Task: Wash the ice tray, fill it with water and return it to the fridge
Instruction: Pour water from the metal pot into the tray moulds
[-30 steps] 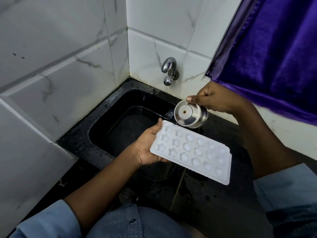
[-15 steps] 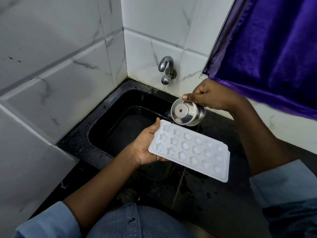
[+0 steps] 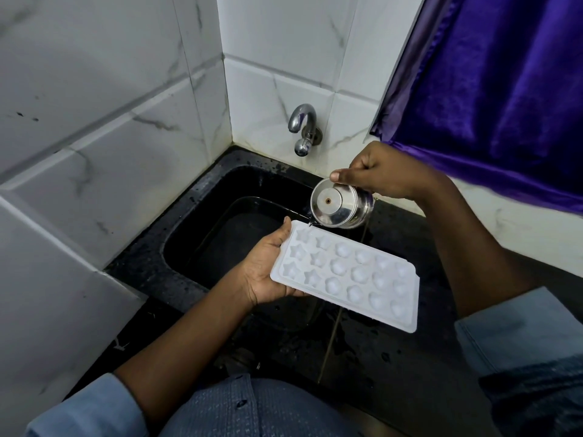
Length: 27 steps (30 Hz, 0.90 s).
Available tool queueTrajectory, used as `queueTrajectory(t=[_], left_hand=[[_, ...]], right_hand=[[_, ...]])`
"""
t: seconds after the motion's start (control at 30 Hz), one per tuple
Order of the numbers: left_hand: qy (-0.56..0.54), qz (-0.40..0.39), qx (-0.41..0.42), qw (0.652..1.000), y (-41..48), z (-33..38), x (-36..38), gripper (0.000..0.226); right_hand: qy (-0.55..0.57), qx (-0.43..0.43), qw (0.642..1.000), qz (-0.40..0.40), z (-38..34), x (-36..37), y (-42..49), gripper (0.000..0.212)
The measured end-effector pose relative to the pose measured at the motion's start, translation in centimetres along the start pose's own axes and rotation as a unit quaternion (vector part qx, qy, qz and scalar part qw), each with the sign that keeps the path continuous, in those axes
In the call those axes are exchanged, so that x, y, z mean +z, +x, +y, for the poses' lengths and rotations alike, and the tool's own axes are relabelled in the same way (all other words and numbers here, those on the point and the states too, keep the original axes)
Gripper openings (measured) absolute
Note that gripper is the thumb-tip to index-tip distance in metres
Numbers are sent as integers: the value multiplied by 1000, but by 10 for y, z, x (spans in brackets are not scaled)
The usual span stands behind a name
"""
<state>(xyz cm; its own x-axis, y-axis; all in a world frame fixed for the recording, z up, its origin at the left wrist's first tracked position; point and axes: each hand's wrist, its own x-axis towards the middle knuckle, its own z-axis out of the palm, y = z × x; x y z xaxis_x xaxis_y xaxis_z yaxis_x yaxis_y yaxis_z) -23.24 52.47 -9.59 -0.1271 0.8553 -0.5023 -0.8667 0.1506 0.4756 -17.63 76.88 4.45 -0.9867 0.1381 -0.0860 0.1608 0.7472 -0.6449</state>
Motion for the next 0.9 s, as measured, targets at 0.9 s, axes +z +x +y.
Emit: queueTrajectory(t=[0.9], left_hand=[[-7, -22, 19, 1000, -12, 13, -19, 85]], right_hand=[[-10, 6, 1000, -8, 3, -1, -6, 61]])
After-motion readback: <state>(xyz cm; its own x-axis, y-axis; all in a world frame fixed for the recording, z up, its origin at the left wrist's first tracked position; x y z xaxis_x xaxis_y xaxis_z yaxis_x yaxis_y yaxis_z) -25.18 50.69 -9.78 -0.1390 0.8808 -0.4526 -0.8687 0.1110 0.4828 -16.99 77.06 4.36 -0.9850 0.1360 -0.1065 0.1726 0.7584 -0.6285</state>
